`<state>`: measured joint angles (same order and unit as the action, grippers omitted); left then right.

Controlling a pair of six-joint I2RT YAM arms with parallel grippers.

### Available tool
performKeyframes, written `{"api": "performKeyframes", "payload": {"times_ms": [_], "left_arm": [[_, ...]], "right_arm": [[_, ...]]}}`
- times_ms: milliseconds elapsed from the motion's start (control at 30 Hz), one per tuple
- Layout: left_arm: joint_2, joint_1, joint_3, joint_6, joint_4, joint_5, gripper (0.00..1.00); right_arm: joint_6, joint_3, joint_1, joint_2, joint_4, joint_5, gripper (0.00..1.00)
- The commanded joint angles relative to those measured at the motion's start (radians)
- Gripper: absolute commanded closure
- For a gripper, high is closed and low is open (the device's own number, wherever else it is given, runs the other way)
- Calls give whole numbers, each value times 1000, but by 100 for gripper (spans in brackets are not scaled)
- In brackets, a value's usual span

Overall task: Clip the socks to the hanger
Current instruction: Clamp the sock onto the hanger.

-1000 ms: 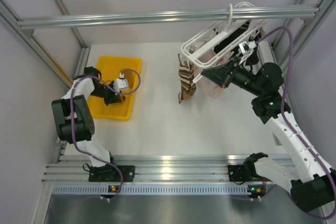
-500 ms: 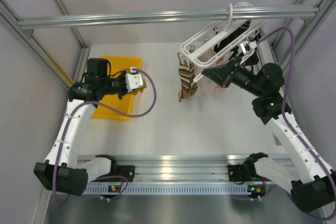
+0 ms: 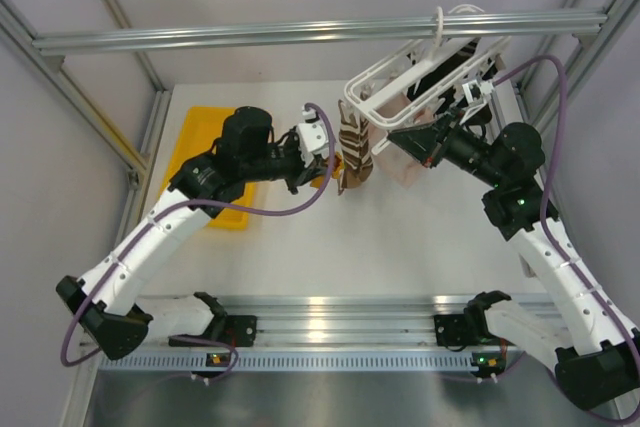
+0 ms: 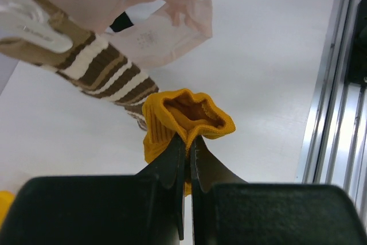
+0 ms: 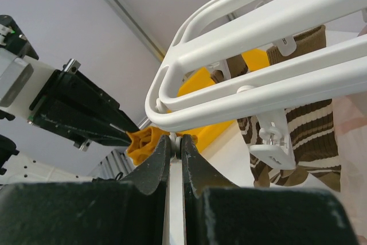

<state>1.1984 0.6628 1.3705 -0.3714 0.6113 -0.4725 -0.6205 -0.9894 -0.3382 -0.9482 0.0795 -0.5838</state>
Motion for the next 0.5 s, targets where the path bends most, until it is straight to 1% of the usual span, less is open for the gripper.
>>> {"api": "performKeyframes", "payload": {"times_ms": [0,133,200,400,467], "left_arm": [[38,102,84,111,-79,115,100],[101,173,125,112,-71,155,100],[119,204,140,108,-74,218,100],[145,248,145,117,-137,395,100],[148,262,144,120,-165,432,100]], "right_arm": [[22,-12,-2,14,16,21,100],[34,-8,-4,17,19,3,100],[44,-5,-4,23,16,-2,100],[99,-8,-4,39,-27,6,100],[108,-9,-4,40,-32,9,100]]}}
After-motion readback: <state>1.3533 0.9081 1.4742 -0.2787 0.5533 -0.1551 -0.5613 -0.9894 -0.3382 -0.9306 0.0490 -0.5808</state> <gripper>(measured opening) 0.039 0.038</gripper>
